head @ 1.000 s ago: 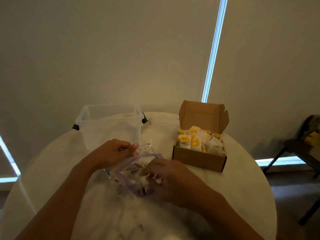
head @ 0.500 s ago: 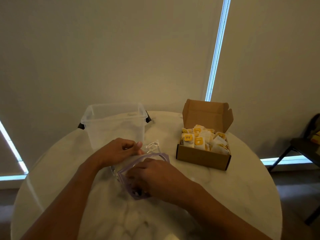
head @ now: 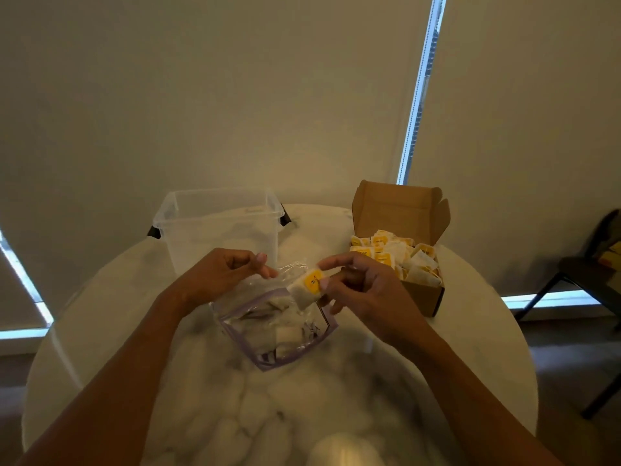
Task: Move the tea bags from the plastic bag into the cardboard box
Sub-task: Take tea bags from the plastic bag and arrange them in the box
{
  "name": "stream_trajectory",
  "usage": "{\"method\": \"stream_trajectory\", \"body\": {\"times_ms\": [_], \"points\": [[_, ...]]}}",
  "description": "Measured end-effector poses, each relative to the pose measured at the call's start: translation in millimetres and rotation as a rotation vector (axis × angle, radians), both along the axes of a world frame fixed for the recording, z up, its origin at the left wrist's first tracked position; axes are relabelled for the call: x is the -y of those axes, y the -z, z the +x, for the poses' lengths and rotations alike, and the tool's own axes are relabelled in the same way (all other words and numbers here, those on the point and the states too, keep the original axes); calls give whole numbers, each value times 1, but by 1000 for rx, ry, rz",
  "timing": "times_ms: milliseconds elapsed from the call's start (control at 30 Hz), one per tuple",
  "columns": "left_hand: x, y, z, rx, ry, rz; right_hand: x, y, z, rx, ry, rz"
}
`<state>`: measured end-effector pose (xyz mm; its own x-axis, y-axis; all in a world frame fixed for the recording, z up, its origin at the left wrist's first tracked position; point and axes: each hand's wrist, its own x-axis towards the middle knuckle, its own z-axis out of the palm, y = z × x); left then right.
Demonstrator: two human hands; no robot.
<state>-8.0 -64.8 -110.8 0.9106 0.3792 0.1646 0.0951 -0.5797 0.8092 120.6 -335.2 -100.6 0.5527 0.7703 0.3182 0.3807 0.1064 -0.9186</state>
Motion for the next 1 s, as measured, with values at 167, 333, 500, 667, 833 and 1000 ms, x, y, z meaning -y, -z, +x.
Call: {"method": "stream_trajectory", "body": {"times_ms": [167,333,500,667,833,1000], "points": [[20,-36,-11,70,141,-36,-1,8,6,94,-2,-35],[32,-41,-10,-136,269,101,-1,9,9,135,68,8],[19,-36,-10,-31,166,100,-1,9,7,130,46,40],[22,-30,-5,45,108,59,3,5,6,106,14,50],[19,-24,0,96,95,10,16,-2,39,103,378,242],[16,-25,1,130,84,53,48,-12,86,226,718,211]]}}
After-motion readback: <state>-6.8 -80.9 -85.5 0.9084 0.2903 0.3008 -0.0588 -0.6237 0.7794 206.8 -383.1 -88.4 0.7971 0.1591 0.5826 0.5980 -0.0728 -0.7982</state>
